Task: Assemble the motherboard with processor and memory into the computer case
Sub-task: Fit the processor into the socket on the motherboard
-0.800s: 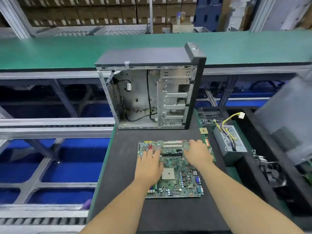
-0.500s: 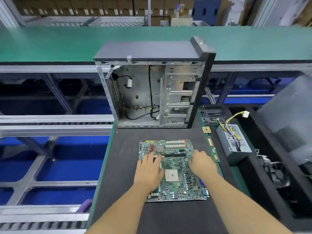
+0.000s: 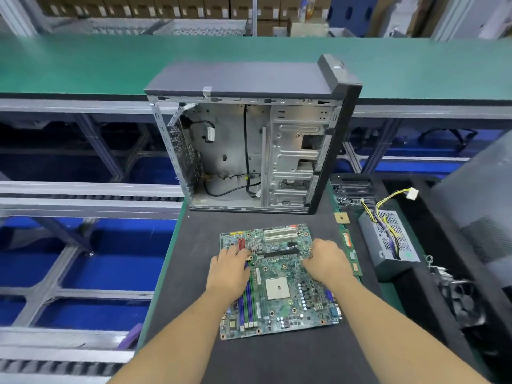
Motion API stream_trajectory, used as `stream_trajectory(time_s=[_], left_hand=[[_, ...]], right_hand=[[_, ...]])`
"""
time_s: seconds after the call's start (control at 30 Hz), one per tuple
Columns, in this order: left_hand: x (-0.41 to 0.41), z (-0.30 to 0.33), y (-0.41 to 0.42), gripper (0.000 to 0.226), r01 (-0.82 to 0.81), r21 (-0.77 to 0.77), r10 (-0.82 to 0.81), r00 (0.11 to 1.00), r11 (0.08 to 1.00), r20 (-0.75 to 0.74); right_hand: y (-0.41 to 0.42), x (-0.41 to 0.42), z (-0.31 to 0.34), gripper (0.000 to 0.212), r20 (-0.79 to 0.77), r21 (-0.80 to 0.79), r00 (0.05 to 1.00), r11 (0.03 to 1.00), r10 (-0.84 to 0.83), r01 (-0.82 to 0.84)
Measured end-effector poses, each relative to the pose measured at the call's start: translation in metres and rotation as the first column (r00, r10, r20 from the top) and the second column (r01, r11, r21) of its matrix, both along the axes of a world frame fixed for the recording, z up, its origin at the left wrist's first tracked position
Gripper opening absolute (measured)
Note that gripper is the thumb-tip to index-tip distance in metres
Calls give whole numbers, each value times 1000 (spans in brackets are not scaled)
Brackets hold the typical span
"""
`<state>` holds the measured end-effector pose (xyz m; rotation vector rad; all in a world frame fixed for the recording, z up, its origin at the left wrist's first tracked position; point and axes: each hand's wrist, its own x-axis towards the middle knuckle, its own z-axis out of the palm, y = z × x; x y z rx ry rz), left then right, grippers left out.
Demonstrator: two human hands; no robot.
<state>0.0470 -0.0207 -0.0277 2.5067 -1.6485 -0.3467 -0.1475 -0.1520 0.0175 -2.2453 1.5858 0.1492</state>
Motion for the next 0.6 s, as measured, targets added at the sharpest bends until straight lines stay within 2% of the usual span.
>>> stream_trajectory(time_s=[0.23,0.5,0.6], left_hand=[[8,-9,-13,26,35,-23,-33,996,999,84],[20,-4,-13,20,191,-80,-172,964,978,204],[25,9,-23,22,204,-69,-185,958,977,221]], right_hand=[[-2,-3,-14,29,-5,40,999,998,-51,51],[-5,8,-7,19,-31,32,998,998,-47,48],[-6,8,6,20,-32,128,993,984,-117,120]])
